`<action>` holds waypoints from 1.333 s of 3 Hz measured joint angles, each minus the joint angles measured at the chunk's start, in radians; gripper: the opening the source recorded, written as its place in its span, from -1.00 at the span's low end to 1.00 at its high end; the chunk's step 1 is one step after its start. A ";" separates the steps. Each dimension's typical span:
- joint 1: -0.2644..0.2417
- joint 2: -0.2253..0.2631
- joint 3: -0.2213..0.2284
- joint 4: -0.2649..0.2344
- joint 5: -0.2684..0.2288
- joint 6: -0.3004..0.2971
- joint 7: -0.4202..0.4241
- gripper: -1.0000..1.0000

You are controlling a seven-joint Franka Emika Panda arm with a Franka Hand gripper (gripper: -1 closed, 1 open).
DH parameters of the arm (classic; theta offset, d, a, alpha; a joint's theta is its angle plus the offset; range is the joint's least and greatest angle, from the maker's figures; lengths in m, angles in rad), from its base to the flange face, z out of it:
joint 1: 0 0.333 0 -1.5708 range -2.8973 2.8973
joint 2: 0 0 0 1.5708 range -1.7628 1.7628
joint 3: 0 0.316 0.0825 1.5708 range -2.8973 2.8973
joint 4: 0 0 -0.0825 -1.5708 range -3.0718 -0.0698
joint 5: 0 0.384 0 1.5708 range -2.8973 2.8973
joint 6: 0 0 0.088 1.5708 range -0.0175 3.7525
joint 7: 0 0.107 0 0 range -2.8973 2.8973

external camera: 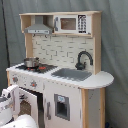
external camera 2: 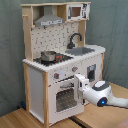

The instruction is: Play with the kitchen

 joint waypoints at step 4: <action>0.121 0.020 0.045 0.126 0.000 -0.372 0.020 -1.00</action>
